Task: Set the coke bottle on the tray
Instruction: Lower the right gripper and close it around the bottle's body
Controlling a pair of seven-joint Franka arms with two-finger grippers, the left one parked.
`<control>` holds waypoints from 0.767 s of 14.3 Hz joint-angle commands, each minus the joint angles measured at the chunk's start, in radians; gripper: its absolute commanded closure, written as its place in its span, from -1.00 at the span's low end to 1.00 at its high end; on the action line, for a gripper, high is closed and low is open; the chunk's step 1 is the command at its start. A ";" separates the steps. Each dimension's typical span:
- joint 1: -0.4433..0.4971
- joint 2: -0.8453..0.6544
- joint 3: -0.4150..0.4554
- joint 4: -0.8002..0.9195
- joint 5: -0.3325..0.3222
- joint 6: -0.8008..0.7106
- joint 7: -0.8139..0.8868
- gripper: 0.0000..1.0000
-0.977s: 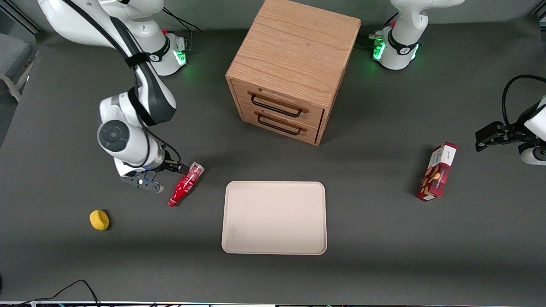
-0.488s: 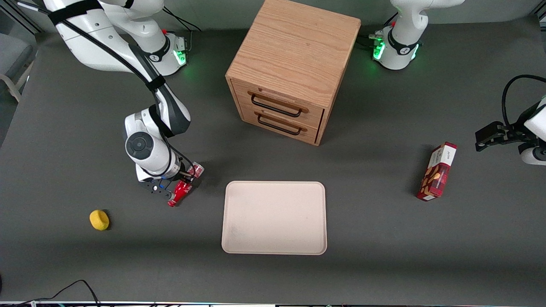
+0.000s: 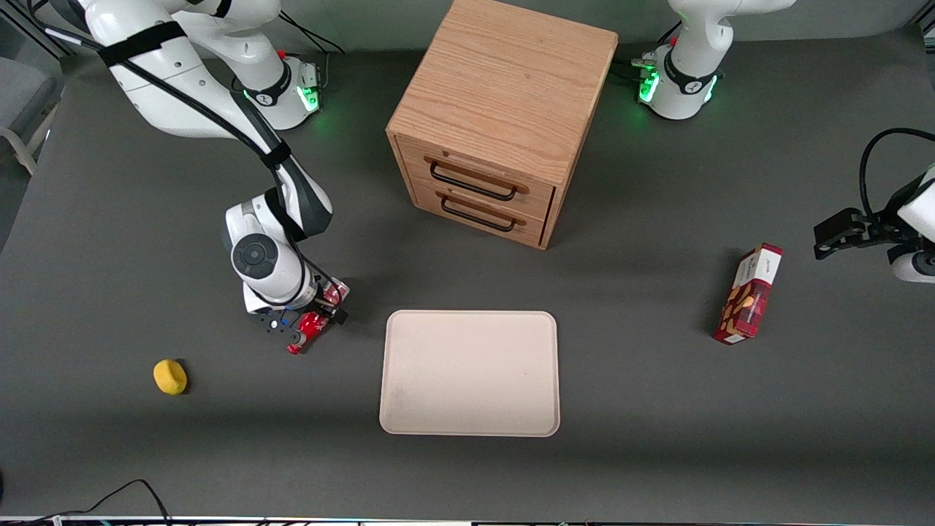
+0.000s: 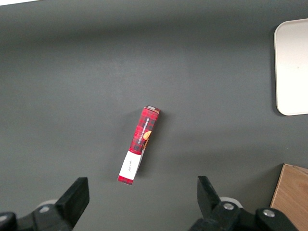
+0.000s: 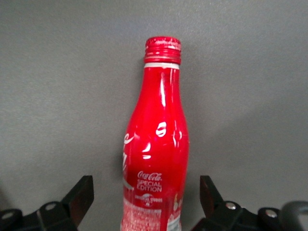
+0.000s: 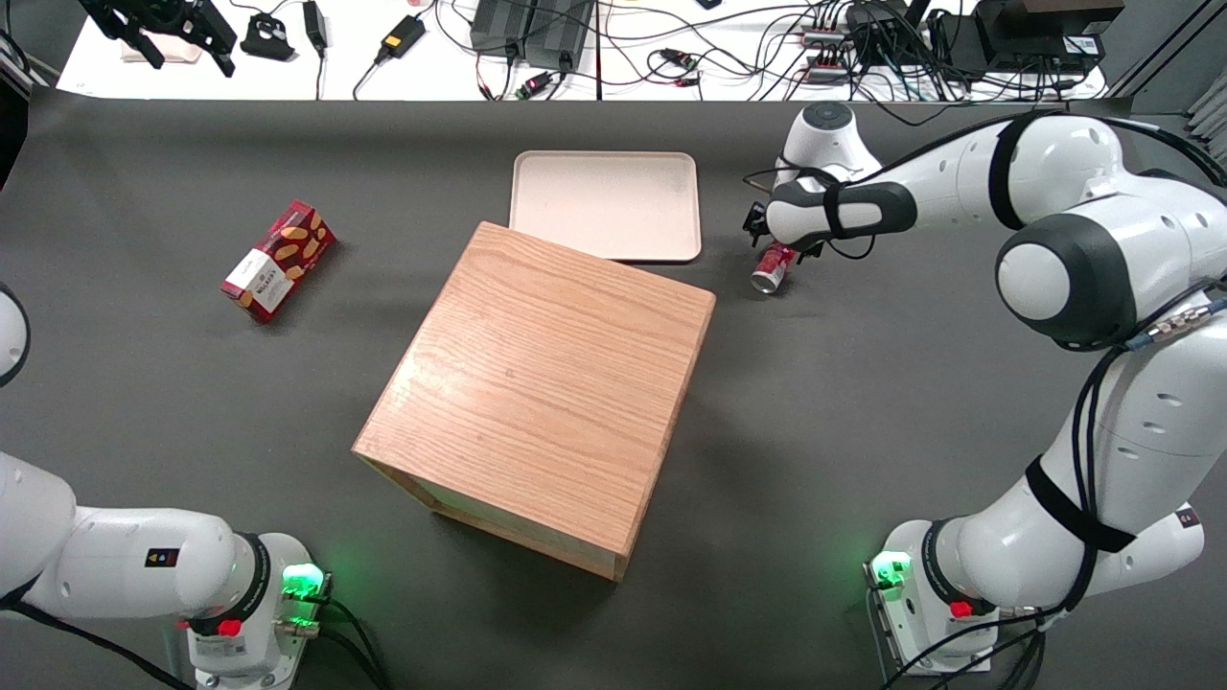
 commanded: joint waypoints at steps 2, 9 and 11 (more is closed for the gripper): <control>-0.002 0.011 -0.002 0.004 -0.040 0.017 0.046 -0.11; -0.007 -0.157 0.011 -0.006 -0.049 -0.140 0.032 1.00; -0.009 -0.237 0.028 0.048 -0.023 -0.280 0.029 1.00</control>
